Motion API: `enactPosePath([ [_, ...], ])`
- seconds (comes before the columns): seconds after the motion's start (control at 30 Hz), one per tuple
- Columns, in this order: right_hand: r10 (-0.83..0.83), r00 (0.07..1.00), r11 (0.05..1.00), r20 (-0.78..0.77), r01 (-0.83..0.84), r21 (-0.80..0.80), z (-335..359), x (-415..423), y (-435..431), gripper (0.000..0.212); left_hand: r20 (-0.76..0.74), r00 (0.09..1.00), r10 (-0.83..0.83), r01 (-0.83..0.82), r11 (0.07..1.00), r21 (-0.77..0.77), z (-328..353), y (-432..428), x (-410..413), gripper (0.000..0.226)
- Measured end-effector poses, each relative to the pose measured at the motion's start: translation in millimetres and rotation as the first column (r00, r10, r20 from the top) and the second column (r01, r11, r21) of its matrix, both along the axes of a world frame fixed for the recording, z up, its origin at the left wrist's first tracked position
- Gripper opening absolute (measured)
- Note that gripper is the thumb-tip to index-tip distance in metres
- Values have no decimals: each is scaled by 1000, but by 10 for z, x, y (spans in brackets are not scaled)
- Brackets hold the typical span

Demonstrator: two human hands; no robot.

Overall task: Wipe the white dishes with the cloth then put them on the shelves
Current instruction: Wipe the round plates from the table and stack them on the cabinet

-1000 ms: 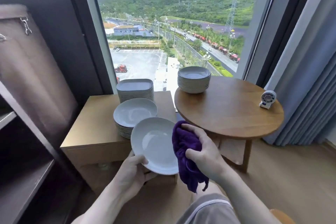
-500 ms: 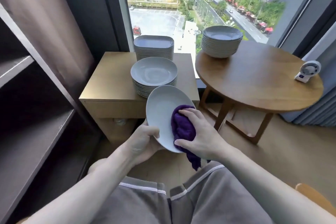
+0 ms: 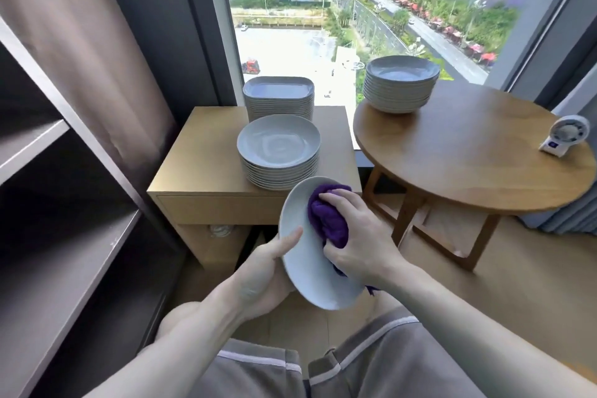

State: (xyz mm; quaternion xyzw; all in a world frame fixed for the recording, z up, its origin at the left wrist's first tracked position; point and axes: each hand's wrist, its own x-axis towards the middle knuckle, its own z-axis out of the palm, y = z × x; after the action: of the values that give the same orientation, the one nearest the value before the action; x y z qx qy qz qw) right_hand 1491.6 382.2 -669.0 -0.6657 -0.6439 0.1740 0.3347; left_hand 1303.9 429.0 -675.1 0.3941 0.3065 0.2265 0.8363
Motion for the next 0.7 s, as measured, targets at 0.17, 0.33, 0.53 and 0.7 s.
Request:
enactPosePath([
  [0.17, 194, 980, 979, 46, -196, 45, 114, -274, -29, 68, -10, 990, 141, -141, 988, -66, 13, 44, 55, 61],
  [0.33, 377, 911, 925, 169, -363, -108, 169, -324, -117, 76, 14, 964, 266, -262, 956, -132, 80, 188, -15, 82],
  [0.53, 437, 861, 888, 262, -365, -281, 57, -181, -129, 76, 23, 962, 273, -274, 960, 52, 111, 296, -92, 77],
  [0.7, 299, 920, 934, 253, -228, -275, -5, 44, -47, 70, -20, 963, 267, -260, 951, 168, 141, 328, -94, 73],
])
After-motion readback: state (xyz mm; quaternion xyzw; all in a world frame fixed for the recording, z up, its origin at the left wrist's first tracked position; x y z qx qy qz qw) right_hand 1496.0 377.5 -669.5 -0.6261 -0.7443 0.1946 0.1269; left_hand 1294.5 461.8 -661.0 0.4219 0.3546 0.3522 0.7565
